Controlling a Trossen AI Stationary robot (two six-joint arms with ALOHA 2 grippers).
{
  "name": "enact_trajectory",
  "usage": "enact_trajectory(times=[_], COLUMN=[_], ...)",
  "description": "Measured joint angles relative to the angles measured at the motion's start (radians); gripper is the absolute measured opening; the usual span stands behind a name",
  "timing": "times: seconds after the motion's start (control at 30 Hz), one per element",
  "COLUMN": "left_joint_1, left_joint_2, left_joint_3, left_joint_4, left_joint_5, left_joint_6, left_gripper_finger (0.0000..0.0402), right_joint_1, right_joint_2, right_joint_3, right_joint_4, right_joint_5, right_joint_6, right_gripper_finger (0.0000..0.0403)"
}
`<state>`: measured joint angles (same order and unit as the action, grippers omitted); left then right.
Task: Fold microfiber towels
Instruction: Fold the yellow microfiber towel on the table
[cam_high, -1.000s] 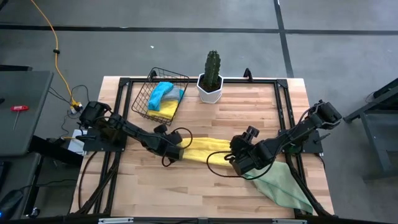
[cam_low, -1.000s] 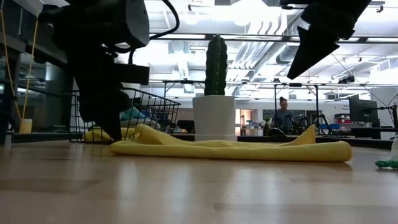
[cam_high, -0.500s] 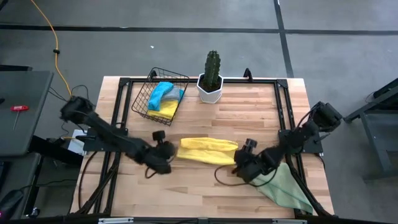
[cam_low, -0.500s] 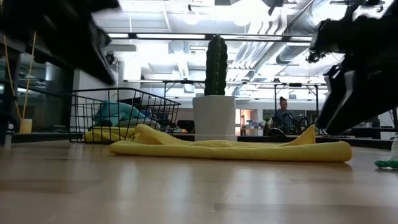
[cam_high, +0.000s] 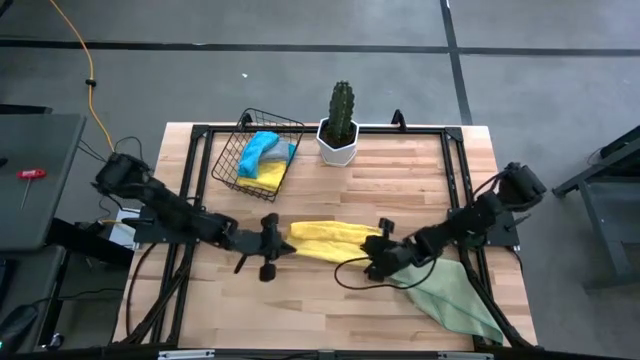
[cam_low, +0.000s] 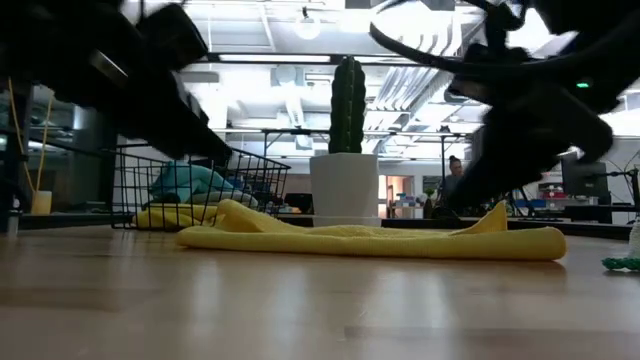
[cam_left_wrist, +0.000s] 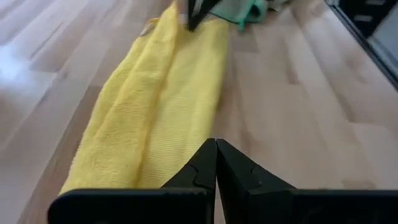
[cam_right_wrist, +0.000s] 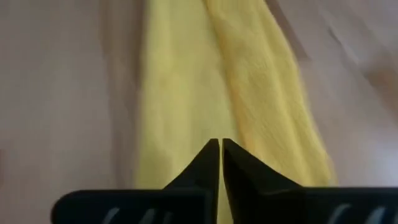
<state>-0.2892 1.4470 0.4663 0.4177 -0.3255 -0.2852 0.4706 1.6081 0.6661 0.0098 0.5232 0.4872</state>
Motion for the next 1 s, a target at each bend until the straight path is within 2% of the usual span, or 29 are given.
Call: enact_trajectory(times=[0.17,0.27,0.5,0.7,0.8,1.0], left_joint_1=[0.052,0.052,0.060,0.062,0.063,0.063], left_joint_2=[0.147,0.241,0.402,0.438,0.451,0.458], left_joint_3=[-0.005,0.013,0.090,0.120,0.132,0.140], left_joint_4=[0.203,0.298,0.321,0.294,0.293,0.259], left_joint_5=[0.110,0.130,0.076,0.077,0.076,0.079], left_joint_6=[0.002,0.009,0.007,0.019,0.024,0.019], left_gripper_finger=[0.0000,0.0000,0.0000,0.0000,0.0000,0.0000], right_joint_1=[-0.070,-0.106,-0.171,-0.196,-0.201,-0.209], right_joint_2=[0.043,0.064,0.130,0.221,0.273,0.321], right_joint_3=[0.004,0.009,0.040,0.088,0.119,0.148], right_joint_4=[0.230,0.298,0.376,0.395,0.394,0.388], right_joint_5=[-0.127,-0.162,-0.208,-0.279,-0.280,-0.215], right_joint_6=[-0.137,-0.195,-0.265,-0.314,-0.330,-0.336], right_gripper_finger=[0.0014,0.0004,0.0002,0.0000,0.0000,0.0000])
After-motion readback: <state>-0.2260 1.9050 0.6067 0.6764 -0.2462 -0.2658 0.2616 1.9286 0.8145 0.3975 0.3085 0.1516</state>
